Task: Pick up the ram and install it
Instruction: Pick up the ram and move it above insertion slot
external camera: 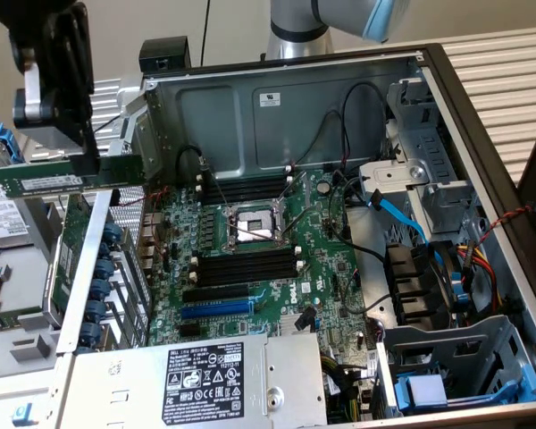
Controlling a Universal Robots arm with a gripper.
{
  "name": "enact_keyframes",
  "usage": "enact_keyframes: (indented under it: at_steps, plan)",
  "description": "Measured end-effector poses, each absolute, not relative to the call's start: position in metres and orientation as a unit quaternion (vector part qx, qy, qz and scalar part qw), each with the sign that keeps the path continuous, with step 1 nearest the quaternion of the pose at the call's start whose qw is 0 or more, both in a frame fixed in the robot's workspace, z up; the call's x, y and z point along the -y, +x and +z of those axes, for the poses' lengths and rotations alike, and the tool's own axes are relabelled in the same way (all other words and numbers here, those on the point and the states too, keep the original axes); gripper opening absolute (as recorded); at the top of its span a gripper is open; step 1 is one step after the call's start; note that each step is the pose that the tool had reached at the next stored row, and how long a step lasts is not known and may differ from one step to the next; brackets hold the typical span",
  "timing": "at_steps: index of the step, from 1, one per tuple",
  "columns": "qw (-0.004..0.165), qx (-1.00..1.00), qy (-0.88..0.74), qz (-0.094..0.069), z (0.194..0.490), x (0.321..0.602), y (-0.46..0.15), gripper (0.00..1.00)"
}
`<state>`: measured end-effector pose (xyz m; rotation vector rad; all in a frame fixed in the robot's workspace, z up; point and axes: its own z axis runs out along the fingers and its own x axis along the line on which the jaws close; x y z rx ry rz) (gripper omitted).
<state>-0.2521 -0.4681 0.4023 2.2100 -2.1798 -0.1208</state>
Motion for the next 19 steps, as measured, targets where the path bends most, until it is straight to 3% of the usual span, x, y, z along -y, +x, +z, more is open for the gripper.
enact_keyframes:
  at_steps: [19]
  plan:
    - [0.018, 0.702, 0.711, -0.039, 0.402, 0.468, -0.166, 0.13]
